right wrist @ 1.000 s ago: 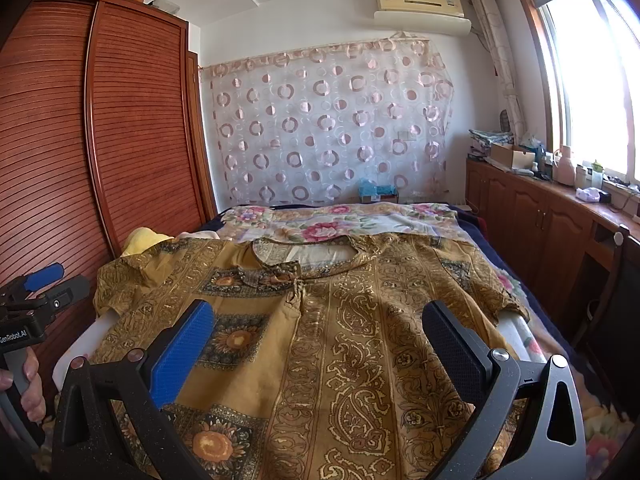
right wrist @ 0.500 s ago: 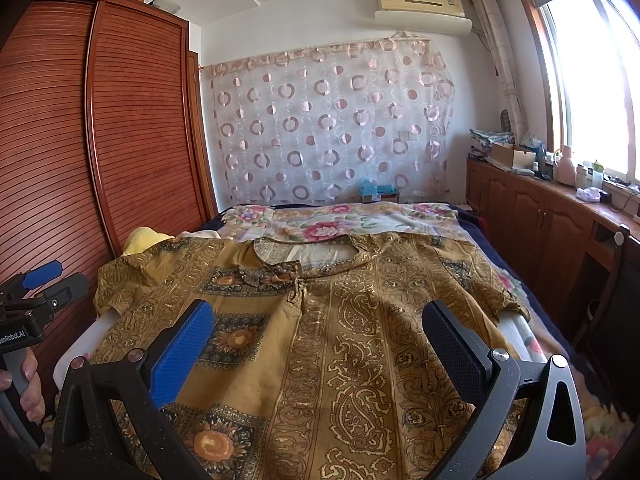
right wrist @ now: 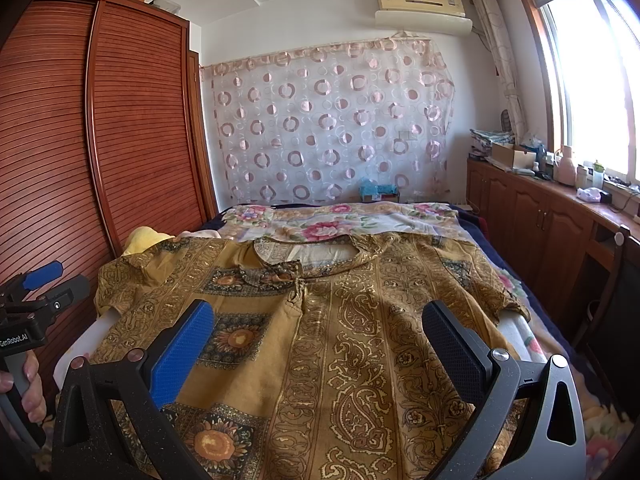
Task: Fold small clothes
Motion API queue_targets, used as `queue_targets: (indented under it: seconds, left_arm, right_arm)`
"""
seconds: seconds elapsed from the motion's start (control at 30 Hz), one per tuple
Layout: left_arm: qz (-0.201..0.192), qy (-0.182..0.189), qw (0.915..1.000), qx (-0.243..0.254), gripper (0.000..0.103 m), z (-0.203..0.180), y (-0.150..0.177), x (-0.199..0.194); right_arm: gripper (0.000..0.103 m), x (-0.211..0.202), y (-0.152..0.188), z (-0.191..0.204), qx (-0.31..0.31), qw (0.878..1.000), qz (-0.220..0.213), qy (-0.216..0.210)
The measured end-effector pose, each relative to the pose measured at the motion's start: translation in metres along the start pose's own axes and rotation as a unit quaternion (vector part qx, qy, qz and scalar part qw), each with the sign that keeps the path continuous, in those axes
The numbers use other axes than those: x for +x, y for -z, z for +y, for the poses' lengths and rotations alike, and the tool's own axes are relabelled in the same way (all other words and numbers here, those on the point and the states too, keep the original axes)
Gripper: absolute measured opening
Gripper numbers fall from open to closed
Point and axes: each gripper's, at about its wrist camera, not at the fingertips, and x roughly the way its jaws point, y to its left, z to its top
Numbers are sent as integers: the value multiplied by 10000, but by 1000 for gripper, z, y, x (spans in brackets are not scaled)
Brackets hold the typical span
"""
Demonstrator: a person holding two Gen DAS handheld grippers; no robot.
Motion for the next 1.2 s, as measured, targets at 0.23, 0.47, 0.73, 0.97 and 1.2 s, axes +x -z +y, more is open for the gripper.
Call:
queue_targets:
  seconds: [0.23,0.47,0.73,0.97,1.2]
  left_arm:
    - [-4,-1,10000,13,103,-1,0,0]
    - [-24,-7,10000,13,103,4,-5,-3]
    - [-24,-9,10000,18,103,4,-6,-4]
    - [-33,-11,10000,24,103,3,-5,-3]
    - [-25,-14,10000,33,103,3,-4,-3]
  right_arm:
    - [103,0,0,0,0,10000,2,-1]
    - [103,0,0,0,-1,10000,10,-14]
    - [103,1,0,-1,2,10000,7,-33]
    - [103,1,0,0,3,10000,9,-32]
    - [103,2,0,0,0,10000,25,-51]
